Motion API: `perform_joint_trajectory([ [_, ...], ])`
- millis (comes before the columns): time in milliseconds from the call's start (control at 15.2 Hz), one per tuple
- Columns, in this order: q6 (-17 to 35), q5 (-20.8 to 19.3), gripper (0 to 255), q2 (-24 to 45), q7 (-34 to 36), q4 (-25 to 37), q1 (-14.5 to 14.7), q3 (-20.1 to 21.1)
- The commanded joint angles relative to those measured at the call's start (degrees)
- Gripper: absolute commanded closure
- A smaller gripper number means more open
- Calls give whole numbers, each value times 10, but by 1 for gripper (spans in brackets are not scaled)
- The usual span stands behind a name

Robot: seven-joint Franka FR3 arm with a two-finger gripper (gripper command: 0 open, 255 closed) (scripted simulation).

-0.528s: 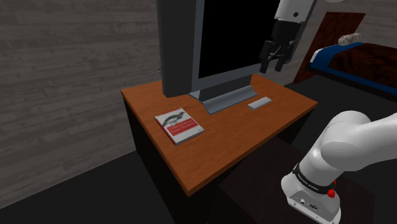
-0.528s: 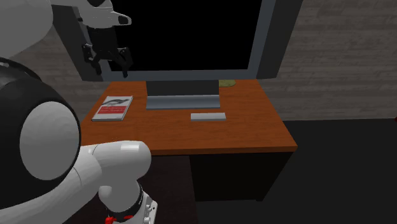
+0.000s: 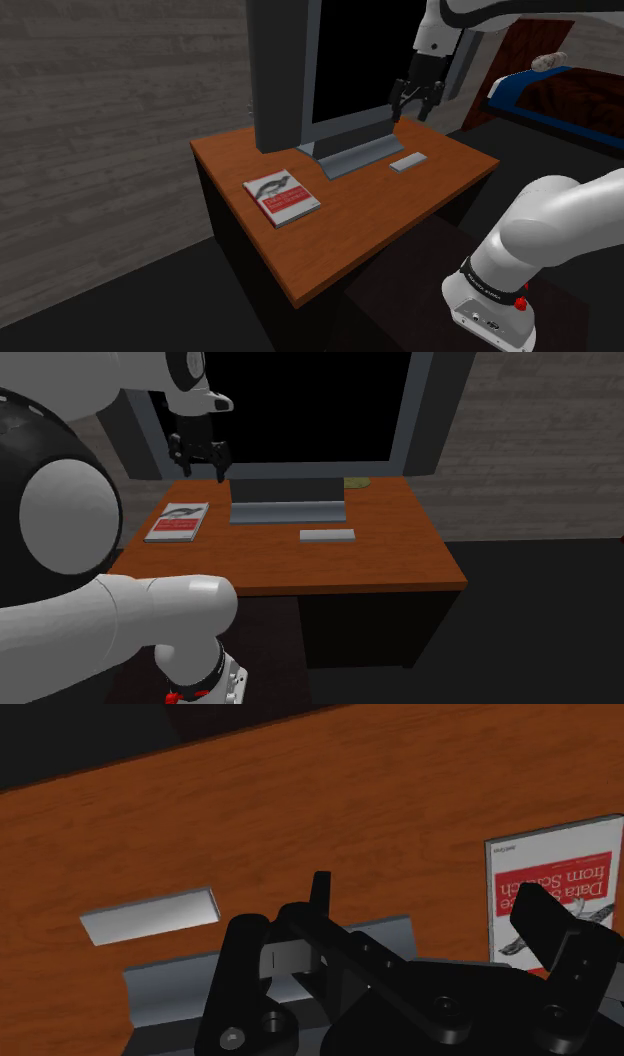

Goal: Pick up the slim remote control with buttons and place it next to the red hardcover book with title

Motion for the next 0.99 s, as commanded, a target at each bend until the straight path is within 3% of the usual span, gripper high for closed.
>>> perform_joint_trajectory([
  [0, 33, -2, 0, 28, 21, -2, -12, -3],
  [924, 231, -19, 0, 243, 132, 21, -93, -56],
])
